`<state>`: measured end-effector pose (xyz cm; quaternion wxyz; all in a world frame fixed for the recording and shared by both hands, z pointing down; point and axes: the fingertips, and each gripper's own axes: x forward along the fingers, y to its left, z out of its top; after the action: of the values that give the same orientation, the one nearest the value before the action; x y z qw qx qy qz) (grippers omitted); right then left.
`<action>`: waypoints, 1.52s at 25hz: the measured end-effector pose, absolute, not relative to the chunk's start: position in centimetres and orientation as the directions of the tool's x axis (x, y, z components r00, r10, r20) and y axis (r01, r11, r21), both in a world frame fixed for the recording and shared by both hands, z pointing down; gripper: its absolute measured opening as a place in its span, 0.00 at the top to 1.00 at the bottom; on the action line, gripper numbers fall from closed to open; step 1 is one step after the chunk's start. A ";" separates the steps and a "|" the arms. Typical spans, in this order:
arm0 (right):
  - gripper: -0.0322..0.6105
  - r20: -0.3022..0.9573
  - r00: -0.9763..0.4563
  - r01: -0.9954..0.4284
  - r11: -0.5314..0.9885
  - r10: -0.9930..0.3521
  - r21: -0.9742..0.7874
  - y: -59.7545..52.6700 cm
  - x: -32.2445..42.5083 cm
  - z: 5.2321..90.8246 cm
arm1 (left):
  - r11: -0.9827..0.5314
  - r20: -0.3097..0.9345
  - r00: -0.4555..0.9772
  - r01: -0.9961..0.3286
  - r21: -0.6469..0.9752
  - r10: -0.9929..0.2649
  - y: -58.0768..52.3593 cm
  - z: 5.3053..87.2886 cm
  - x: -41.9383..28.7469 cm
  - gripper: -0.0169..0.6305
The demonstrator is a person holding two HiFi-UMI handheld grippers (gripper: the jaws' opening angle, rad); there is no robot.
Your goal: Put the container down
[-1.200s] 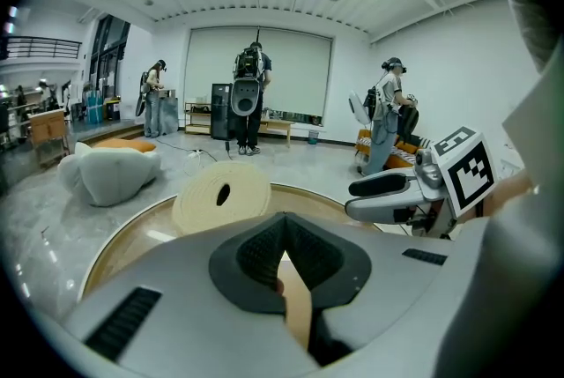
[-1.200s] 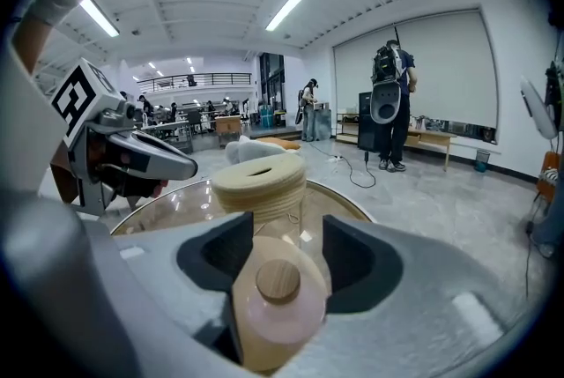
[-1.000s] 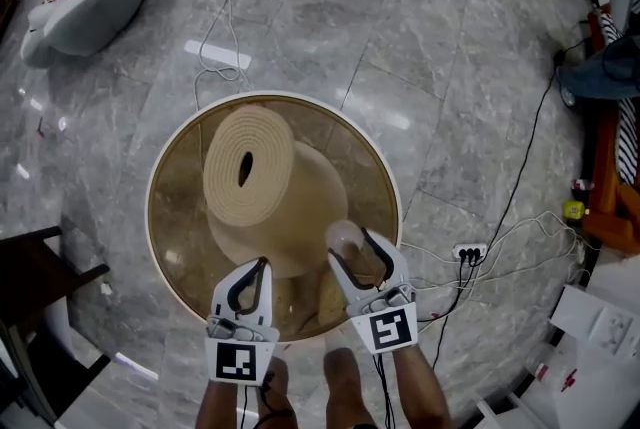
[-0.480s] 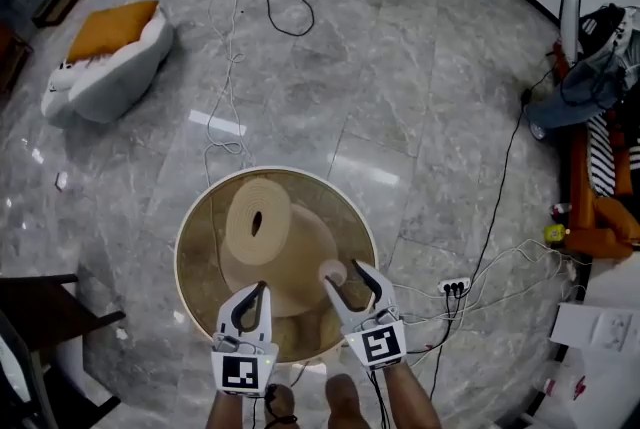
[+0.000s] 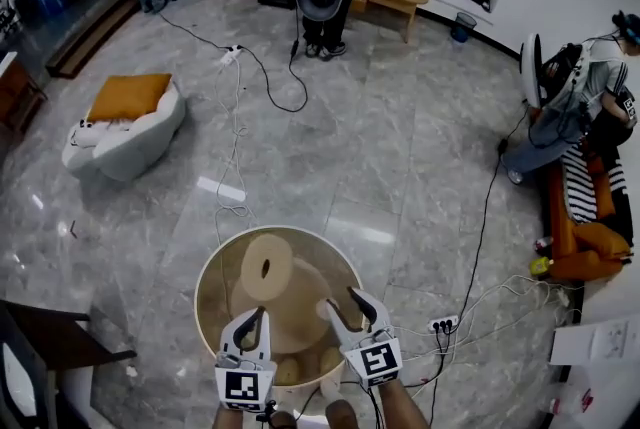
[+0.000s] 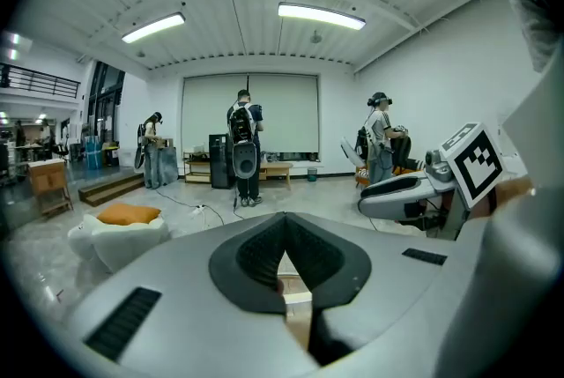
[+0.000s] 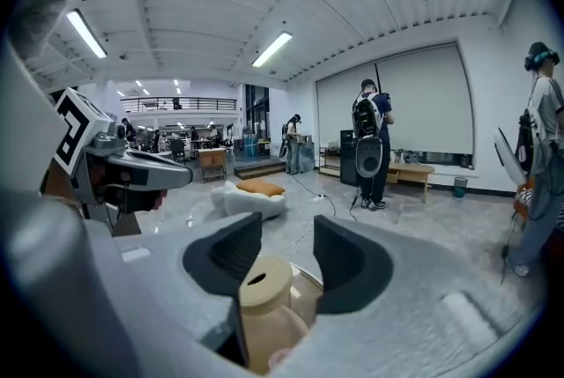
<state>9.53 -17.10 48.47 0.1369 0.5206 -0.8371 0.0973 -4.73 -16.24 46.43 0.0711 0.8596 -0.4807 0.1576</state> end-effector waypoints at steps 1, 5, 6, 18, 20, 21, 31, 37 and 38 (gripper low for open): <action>0.67 0.324 -0.419 -0.899 0.437 -0.848 -0.020 -16.8 9.5 47.4 | -0.533 0.333 0.491 -0.845 -0.042 -0.805 -16.0 45.4 -4.8 0.95; 0.69 0.307 -0.416 -0.899 0.437 -0.856 0.000 -15.7 9.0 43.2 | -0.539 0.300 0.499 -0.840 -0.064 -0.813 -15.2 41.0 -4.7 0.95; 0.70 0.302 -0.415 -0.900 0.436 -0.858 0.002 -15.3 8.7 42.1 | -0.543 0.291 0.504 -0.837 -0.068 -0.813 -14.9 39.9 -4.8 0.95; 0.80 0.221 -0.334 -0.934 0.353 -0.916 0.052 -8.5 8.6 31.7 | -0.588 0.216 0.558 -0.801 -0.112 -0.802 -8.8 30.6 -5.5 0.95; 0.81 0.211 -0.314 -0.942 0.332 -0.926 0.051 -7.1 8.7 30.6 | -0.593 0.199 0.567 -0.797 -0.115 -0.799 -7.9 29.4 -5.6 0.95; 0.81 0.205 -0.304 -0.946 0.320 -0.930 0.049 -6.5 8.9 30.1 | -0.596 0.190 0.571 -0.794 -0.116 -0.798 -7.4 28.8 -5.6 0.95; 0.86 0.174 -0.191 -0.978 0.203 -0.966 0.049 -0.6 9.7 27.6 | -0.660 0.168 0.639 -0.737 -0.145 -0.750 -3.7 26.9 -5.7 0.95; 0.90 0.153 -0.125 -0.989 0.135 -0.980 0.057 2.7 9.7 27.0 | -0.686 0.187 0.661 -0.715 -0.137 -0.727 -1.6 27.9 -7.0 0.95; 0.91 0.150 -0.116 -0.990 0.126 -0.982 0.061 3.4 9.7 27.0 | -0.689 0.190 0.663 -0.712 -0.138 -0.724 -1.2 28.1 -7.2 0.95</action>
<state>9.65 3.39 26.96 0.0768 0.6604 -0.7464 0.0268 -7.17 -1.22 28.11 -0.0257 0.9116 -0.3936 0.1155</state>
